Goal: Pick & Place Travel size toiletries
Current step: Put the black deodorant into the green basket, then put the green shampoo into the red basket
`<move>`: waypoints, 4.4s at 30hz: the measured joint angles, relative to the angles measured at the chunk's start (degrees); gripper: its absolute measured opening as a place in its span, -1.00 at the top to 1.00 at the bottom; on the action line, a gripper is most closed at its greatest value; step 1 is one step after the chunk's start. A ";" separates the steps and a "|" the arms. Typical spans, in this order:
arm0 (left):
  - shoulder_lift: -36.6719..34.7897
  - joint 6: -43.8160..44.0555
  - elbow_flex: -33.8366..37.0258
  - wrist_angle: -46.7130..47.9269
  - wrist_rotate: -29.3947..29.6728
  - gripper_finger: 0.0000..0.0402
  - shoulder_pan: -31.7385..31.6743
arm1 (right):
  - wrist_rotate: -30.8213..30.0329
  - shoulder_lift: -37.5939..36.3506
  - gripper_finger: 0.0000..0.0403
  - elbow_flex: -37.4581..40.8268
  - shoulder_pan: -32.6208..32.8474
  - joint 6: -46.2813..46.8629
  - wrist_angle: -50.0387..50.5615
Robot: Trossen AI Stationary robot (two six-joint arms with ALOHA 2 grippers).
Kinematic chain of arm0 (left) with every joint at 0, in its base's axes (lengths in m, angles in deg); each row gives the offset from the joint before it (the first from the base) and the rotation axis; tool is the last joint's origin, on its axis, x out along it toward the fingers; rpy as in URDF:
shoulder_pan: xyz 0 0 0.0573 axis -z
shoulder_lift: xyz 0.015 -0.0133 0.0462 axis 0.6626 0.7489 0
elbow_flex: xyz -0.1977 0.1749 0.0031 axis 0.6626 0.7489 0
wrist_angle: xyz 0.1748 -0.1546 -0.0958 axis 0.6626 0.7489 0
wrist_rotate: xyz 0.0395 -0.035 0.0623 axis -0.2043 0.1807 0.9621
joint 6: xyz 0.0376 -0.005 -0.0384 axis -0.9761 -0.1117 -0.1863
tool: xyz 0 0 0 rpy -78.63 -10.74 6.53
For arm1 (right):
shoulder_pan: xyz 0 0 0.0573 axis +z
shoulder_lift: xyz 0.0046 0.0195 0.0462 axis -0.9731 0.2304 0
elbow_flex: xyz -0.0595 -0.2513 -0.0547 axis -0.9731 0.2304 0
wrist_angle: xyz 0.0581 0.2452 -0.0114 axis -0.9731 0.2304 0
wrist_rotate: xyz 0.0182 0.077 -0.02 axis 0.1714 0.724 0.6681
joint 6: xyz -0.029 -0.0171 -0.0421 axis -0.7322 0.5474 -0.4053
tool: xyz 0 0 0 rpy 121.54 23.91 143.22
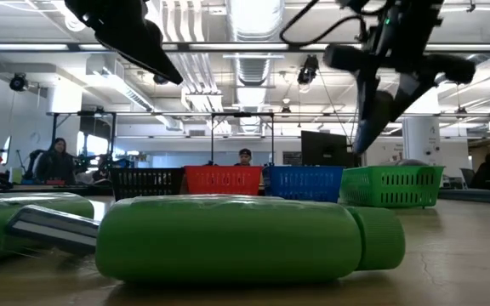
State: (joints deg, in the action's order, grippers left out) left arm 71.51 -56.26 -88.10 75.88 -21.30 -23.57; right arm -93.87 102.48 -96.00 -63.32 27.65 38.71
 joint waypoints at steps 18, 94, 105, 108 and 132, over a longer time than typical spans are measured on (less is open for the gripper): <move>-0.11 -0.17 0.68 3.09 -1.37 -0.54 0.04 | 5.08 0.09 -0.26 4.98 -4.87 -8.66 -6.92; 7.44 29.42 11.92 -6.28 -21.52 -0.54 18.67 | 30.90 31.37 -0.39 -19.35 12.88 -93.32 -43.96; 7.23 27.78 11.92 -6.35 -20.57 -0.54 18.43 | 31.20 34.04 -0.51 -19.28 13.97 -93.06 -45.79; 7.21 28.06 11.92 -6.33 -20.57 -0.54 18.43 | 31.16 34.87 -0.47 -20.06 14.21 -92.84 -46.25; 7.17 28.18 11.92 -6.37 -19.98 -0.54 18.41 | 30.97 32.32 0.28 -25.51 12.67 -80.75 -33.22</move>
State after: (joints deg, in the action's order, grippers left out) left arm 78.68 -28.08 -76.18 69.52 -41.27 -5.16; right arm -62.90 134.80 -121.51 -50.65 -53.10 5.49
